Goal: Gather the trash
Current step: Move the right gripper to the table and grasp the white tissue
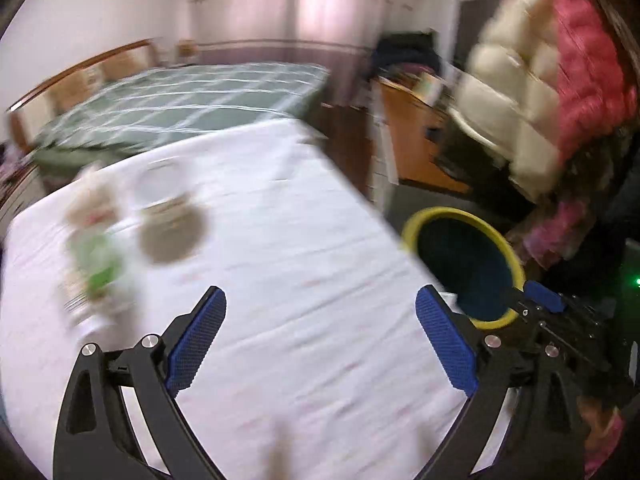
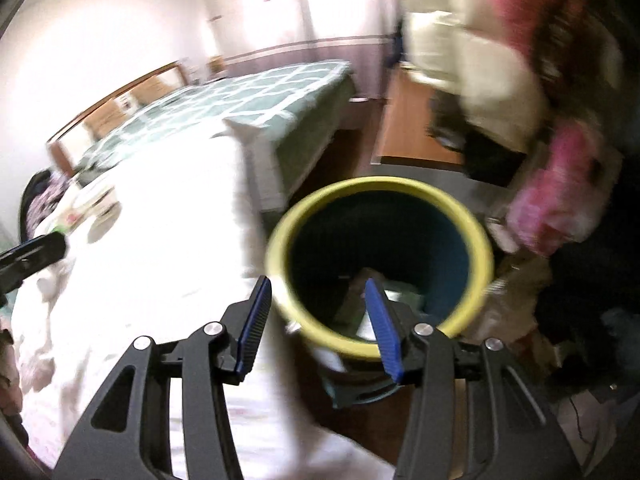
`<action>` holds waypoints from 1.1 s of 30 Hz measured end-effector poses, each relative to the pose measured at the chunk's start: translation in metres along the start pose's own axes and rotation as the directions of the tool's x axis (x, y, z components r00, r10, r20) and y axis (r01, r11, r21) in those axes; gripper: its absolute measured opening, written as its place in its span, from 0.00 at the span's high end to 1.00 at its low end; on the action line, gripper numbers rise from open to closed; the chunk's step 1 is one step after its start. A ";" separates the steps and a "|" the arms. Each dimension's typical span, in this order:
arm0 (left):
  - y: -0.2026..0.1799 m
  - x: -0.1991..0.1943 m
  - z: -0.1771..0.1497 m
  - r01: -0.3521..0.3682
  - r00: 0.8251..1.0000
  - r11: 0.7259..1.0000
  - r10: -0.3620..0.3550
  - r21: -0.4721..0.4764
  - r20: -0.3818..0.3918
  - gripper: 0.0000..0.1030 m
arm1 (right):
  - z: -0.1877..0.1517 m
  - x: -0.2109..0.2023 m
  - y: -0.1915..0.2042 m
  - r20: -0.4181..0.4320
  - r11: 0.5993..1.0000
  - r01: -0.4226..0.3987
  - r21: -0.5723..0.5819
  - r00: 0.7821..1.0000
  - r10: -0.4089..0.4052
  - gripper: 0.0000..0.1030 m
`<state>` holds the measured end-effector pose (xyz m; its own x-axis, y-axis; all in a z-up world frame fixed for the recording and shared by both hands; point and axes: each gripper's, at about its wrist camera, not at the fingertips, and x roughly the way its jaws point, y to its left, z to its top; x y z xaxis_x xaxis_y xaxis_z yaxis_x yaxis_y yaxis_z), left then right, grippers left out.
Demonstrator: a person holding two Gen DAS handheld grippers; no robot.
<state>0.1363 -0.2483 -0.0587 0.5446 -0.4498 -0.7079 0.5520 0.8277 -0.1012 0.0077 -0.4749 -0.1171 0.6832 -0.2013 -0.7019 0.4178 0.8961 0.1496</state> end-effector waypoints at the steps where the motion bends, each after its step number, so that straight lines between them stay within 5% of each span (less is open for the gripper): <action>1: 0.021 -0.014 -0.008 -0.037 0.999 0.999 0.037 -0.031 0.014 0.08 | -0.001 0.002 0.015 -0.006 0.999 -0.028 -0.026 1.000 0.028 0.54; 7: 0.125 -0.083 -0.059 -0.268 0.958 0.943 0.282 -0.199 0.048 0.08 | -0.013 0.009 0.115 -0.069 0.960 -0.185 -0.209 0.982 0.174 0.54; 10: 0.169 -0.112 -0.085 -0.345 0.928 0.894 0.370 -0.286 0.038 0.08 | -0.025 0.008 0.173 -0.115 0.906 -0.301 -0.297 0.953 0.279 0.54; 15: 0.209 -0.141 -0.111 -0.388 0.902 0.848 0.430 -0.361 0.039 0.08 | -0.041 -0.001 0.248 -0.187 0.806 -0.447 -0.388 0.894 0.406 0.54; 22: 0.214 -0.153 -0.120 -0.389 0.895 0.841 0.442 -0.376 0.060 0.08 | -0.062 0.007 0.308 -0.286 0.738 -0.528 -0.421 0.849 0.444 0.54; 29: 0.209 -0.143 -0.120 -0.376 0.905 0.845 0.423 -0.379 0.045 0.08 | -0.072 0.018 0.321 -0.316 0.731 -0.510 -0.454 0.859 0.403 0.56; 33: 0.209 -0.142 -0.120 -0.374 0.905 0.845 0.422 -0.383 0.046 0.08 | -0.069 0.018 0.317 -0.299 0.740 -0.495 -0.455 0.868 0.396 0.82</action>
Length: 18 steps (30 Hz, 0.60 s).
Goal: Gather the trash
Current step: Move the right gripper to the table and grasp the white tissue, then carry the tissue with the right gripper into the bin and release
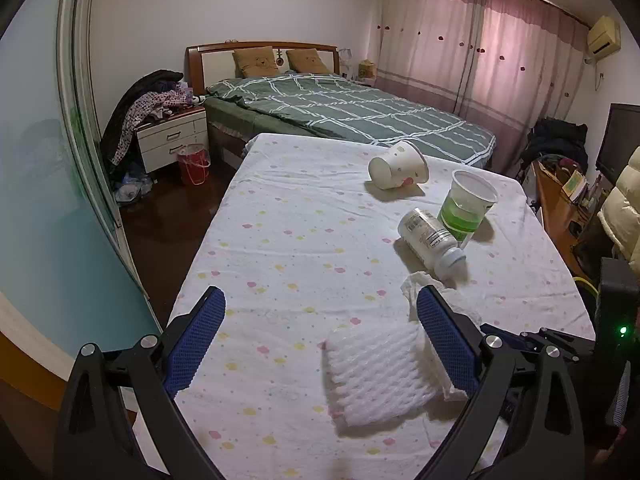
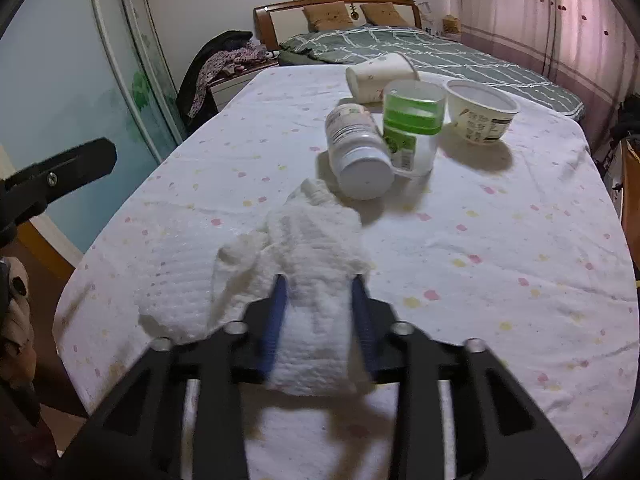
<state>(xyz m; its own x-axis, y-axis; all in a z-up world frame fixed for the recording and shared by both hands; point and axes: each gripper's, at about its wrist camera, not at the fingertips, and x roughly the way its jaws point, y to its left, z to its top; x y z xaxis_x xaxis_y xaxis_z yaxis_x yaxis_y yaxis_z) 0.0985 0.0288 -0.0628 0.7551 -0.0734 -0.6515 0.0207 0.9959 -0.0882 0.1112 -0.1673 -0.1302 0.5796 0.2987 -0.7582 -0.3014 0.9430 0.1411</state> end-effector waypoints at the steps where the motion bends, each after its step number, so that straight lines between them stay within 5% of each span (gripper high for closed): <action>1: -0.001 0.000 -0.001 0.000 1.000 1.000 0.000 -0.001 0.000 0.08 | 0.000 -0.002 -0.002 0.006 1.000 -0.006 0.011 1.000 0.005 0.89; 13: -0.009 0.000 0.000 0.011 1.000 1.000 -0.011 0.018 0.001 0.08 | 0.007 -0.058 -0.037 0.124 0.996 -0.036 0.086 0.992 0.025 0.96; 18: -0.031 0.012 -0.009 0.077 0.997 0.995 -0.075 0.060 -0.032 0.08 | 0.006 -0.066 -0.054 0.134 0.993 -0.005 0.122 0.991 -0.011 0.96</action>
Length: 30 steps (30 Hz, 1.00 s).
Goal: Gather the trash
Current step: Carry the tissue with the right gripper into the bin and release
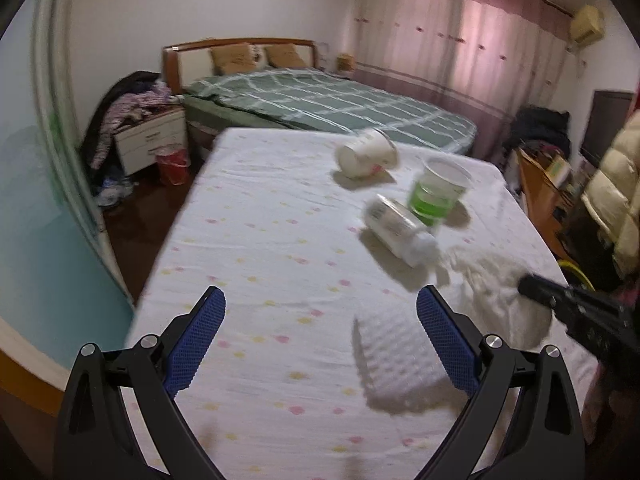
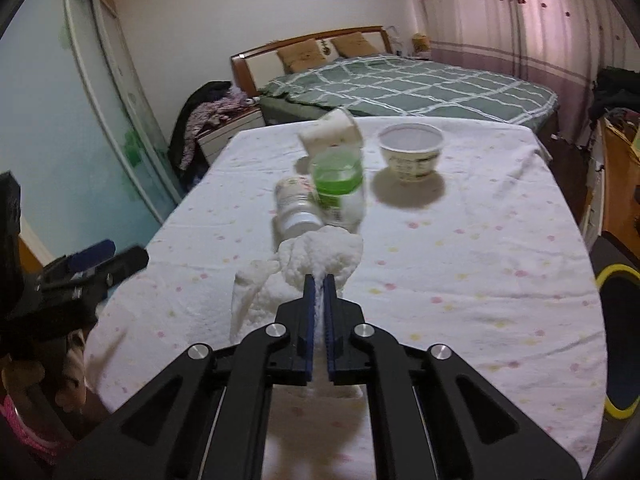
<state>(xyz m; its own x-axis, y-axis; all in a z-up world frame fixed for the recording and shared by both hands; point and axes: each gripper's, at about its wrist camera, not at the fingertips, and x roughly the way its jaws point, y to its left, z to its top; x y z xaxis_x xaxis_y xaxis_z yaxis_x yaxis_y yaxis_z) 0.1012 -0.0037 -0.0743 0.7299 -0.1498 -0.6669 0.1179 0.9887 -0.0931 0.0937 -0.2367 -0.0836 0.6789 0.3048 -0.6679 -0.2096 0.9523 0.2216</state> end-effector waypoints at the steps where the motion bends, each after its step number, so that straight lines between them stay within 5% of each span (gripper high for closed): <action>1: -0.007 0.006 -0.003 0.007 1.000 1.000 -0.007 0.019 -0.009 0.08 | -0.001 0.002 -0.006 -0.010 1.000 0.013 0.007 1.000 -0.013 0.96; 11: -0.053 0.077 -0.021 0.006 0.986 0.989 0.018 0.147 -0.167 0.16 | -0.014 0.014 -0.033 -0.065 0.997 0.061 0.035 0.996 -0.059 0.96; 24: -0.063 0.089 -0.015 -0.008 0.984 0.986 0.038 0.169 -0.171 0.16 | 0.002 -0.053 -0.090 0.078 0.981 0.117 0.154 0.988 -0.130 0.96; 30: -0.065 0.080 -0.007 -0.003 0.988 0.985 0.029 0.171 -0.149 0.16 | 0.006 -0.092 -0.147 0.136 0.934 0.235 0.268 0.951 -0.278 0.96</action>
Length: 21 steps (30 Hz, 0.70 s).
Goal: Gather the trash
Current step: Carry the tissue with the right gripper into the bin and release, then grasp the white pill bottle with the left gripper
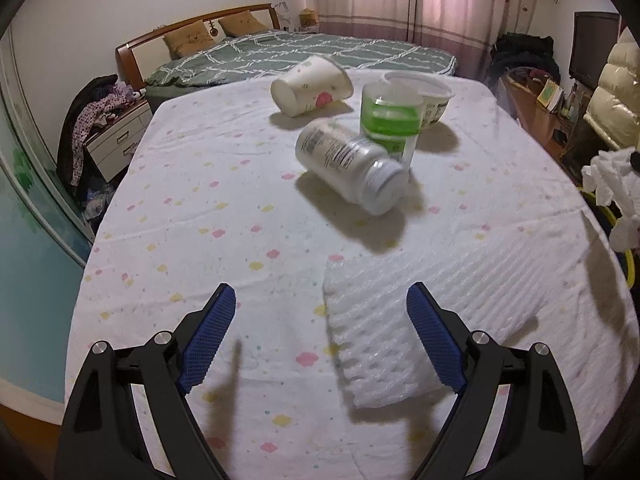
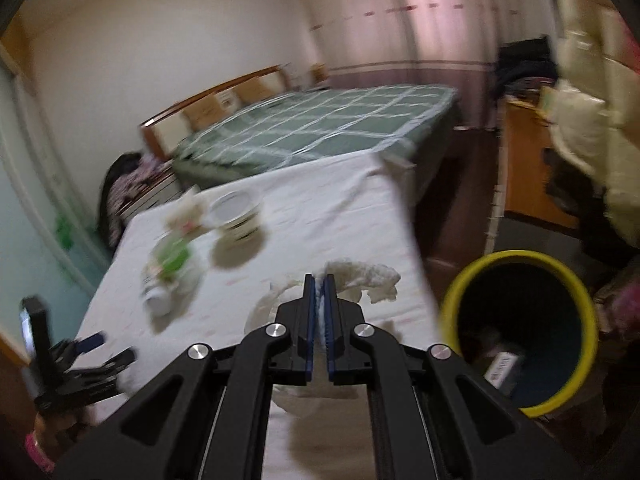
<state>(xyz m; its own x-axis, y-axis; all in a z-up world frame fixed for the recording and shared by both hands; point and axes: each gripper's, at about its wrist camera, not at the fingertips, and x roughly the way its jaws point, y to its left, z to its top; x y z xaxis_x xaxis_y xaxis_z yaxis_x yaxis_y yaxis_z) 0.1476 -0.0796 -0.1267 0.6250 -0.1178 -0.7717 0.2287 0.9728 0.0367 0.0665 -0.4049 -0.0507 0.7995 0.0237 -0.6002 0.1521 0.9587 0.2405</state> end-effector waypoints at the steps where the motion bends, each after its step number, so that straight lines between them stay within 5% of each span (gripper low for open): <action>1: -0.001 -0.003 0.003 0.003 1.000 1.000 -0.003 0.000 0.009 0.16 | 0.002 -0.001 -0.012 0.009 0.999 0.032 0.020 0.999 -0.033 0.96; 11: -0.020 0.000 0.034 0.019 0.999 1.000 -0.019 0.010 0.035 0.16 | 0.002 0.031 -0.120 -0.061 0.928 0.333 0.168 0.943 -0.328 0.93; 15: -0.029 0.017 0.046 0.006 1.000 1.000 -0.006 0.009 0.016 0.16 | -0.006 0.037 -0.136 -0.080 0.905 0.380 0.191 0.925 -0.371 0.80; 21: -0.031 0.046 0.058 -0.011 1.000 1.000 0.011 -0.018 -0.023 0.17 | -0.011 0.038 -0.138 -0.078 0.909 0.368 0.194 0.930 -0.360 0.79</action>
<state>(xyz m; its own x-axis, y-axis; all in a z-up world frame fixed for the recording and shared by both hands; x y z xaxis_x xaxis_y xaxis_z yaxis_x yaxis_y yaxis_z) 0.2128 -0.1273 -0.1264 0.6104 -0.1025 -0.7855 0.2080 0.9775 0.0340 0.0696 -0.5333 -0.1153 0.6433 -0.3006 -0.7041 0.5451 0.8257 0.1455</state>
